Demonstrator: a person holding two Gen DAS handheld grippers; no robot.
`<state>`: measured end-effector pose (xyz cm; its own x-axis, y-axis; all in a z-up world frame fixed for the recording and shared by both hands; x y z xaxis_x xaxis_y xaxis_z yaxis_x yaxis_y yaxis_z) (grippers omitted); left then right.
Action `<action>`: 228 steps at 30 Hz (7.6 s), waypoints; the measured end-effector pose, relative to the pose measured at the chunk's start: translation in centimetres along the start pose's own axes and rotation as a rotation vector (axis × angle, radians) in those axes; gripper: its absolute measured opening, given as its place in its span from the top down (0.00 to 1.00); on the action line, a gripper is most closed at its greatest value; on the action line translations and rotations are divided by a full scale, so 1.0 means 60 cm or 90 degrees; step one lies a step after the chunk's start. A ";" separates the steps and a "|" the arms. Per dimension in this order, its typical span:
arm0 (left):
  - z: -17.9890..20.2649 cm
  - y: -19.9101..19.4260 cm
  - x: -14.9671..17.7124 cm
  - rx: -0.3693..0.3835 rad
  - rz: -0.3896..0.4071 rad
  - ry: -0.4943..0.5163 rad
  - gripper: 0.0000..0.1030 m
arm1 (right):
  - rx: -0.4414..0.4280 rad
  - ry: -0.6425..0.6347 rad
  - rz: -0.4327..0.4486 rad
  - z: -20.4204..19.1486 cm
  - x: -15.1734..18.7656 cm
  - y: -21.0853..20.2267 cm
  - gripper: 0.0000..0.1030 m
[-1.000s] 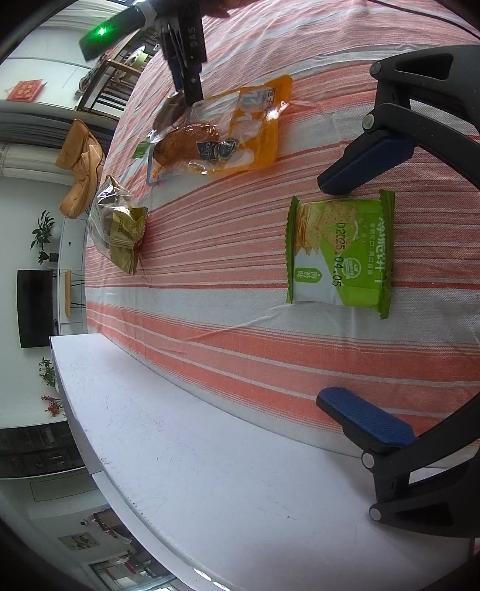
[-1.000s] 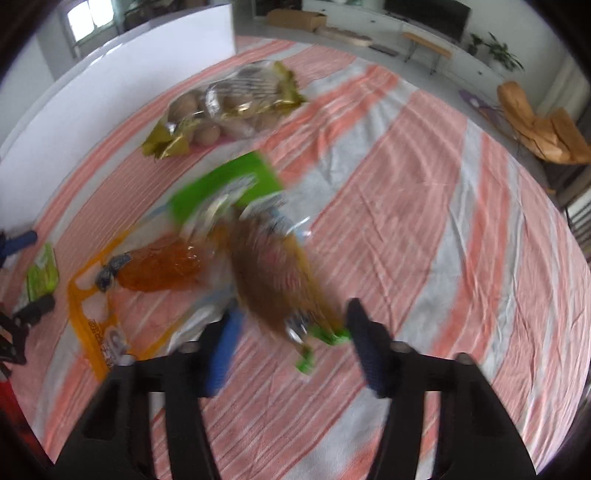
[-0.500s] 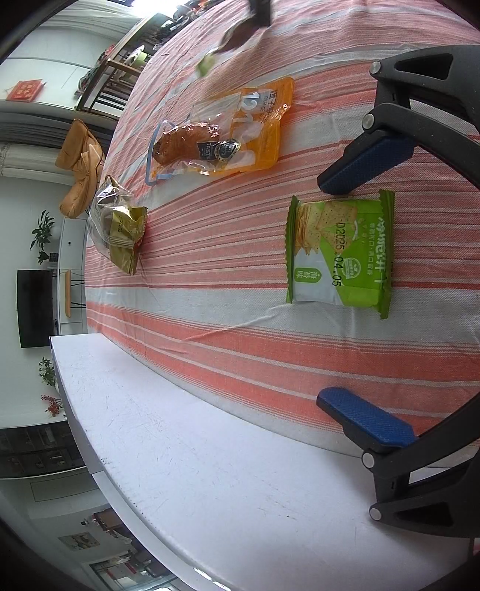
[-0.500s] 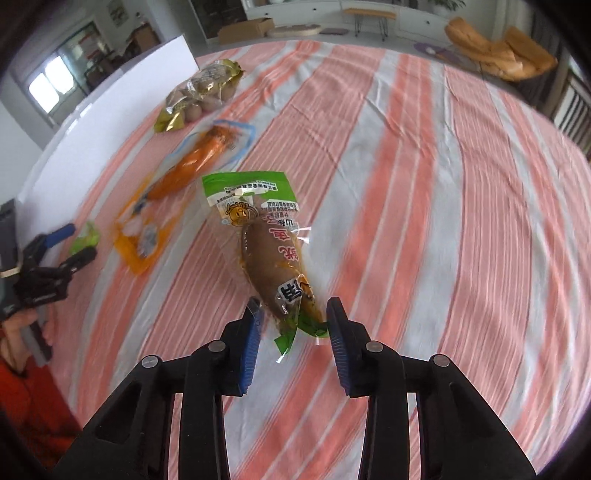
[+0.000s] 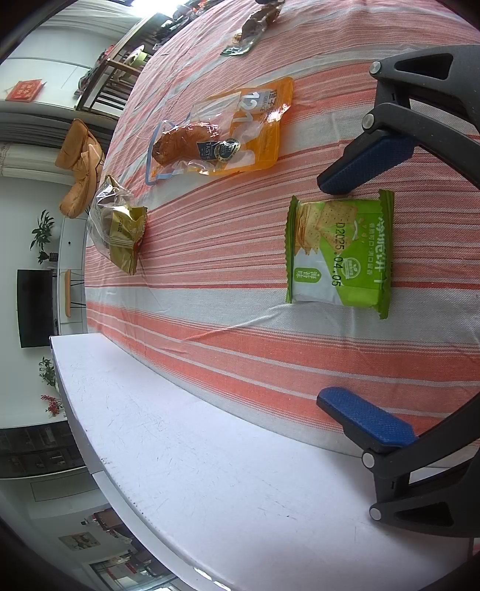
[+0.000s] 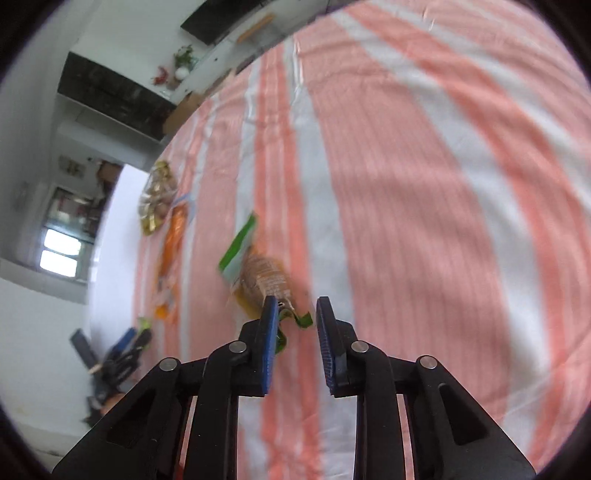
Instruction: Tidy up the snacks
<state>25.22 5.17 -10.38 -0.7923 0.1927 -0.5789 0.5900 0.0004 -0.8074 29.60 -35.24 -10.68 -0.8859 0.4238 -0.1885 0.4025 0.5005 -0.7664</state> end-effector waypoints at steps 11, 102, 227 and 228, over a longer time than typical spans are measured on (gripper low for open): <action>-0.020 -0.054 0.013 0.172 -0.019 0.018 0.01 | 0.135 -0.309 0.045 -0.116 0.033 -0.009 0.24; -0.063 -0.328 -0.022 0.157 0.211 -0.081 0.00 | 0.304 -0.316 0.211 -0.142 0.127 0.100 0.28; 0.062 -0.063 0.063 0.053 0.014 0.072 0.00 | 0.272 -0.273 0.154 -0.160 0.025 0.157 0.19; 0.062 -0.063 0.064 0.053 0.014 0.072 0.00 | 0.265 -0.265 0.161 -0.148 0.024 0.150 0.18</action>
<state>19.38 2.27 -9.95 -0.7539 0.3017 -0.5836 0.5884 -0.0851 -0.8041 33.99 -23.41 -12.38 -0.8242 0.1201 -0.5535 0.5620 0.0522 -0.8255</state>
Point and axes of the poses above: each gripper's, at about its wrist camera, not at the fingertips, and y roughly the way its jaws point, z to its right, x to its underside, the point moved 3 cm from there along y, roughly the way its jaws point, and after that the axes turned 12 degrees about y, right-handed, at the moved point
